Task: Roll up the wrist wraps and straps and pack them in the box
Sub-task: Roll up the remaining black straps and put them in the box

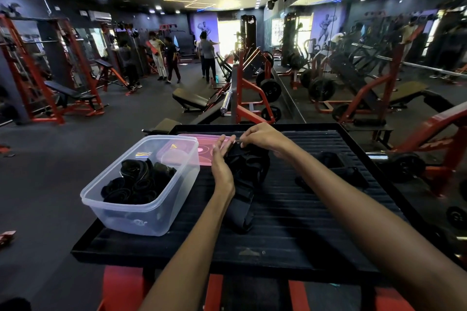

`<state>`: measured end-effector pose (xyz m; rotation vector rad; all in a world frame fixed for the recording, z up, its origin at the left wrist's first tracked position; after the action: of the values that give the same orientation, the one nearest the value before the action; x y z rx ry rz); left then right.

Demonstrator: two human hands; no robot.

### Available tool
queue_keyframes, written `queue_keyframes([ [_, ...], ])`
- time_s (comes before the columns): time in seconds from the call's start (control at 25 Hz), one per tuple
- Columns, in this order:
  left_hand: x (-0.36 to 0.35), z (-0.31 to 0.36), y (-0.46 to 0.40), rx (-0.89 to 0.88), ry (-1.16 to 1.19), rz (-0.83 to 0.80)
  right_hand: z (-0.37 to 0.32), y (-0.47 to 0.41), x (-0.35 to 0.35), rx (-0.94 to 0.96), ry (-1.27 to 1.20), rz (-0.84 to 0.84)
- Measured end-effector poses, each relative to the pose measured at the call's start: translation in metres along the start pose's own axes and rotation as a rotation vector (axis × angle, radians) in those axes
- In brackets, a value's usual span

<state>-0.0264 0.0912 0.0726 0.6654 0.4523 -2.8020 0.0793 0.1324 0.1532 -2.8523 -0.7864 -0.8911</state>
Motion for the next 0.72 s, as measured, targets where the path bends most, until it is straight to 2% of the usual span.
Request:
queue_keyframes([
  [0.16,0.001,0.003,0.000,-0.001,-0.075,0.001,0.005,-0.006,-0.013,0.070,0.103,0.053],
  [0.32,0.005,0.001,-0.001,0.040,-0.160,-0.004,0.007,-0.018,-0.019,0.046,0.267,-0.124],
  [0.44,0.006,0.001,0.001,0.072,-0.271,-0.063,0.009,-0.019,-0.014,0.020,0.180,-0.152],
  [0.64,0.008,0.001,0.004,0.176,-0.278,-0.050,0.020,-0.020,-0.012,-0.037,0.069,-0.233],
  [0.72,0.003,0.004,0.008,0.220,-0.286,-0.178,0.024,-0.024,-0.012,-0.011,-0.042,-0.246],
])
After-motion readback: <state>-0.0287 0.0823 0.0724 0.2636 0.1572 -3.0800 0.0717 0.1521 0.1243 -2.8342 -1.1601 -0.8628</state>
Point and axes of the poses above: each hand's wrist, its own y-axis away from the middle knuckle, its own x-axis out of the back of the hand, z = x × y, the point moved 1 cm from there along -y, towards the middle knuckle, and after that the axes turned 12 degrees about -z, right-handed, at the moved point
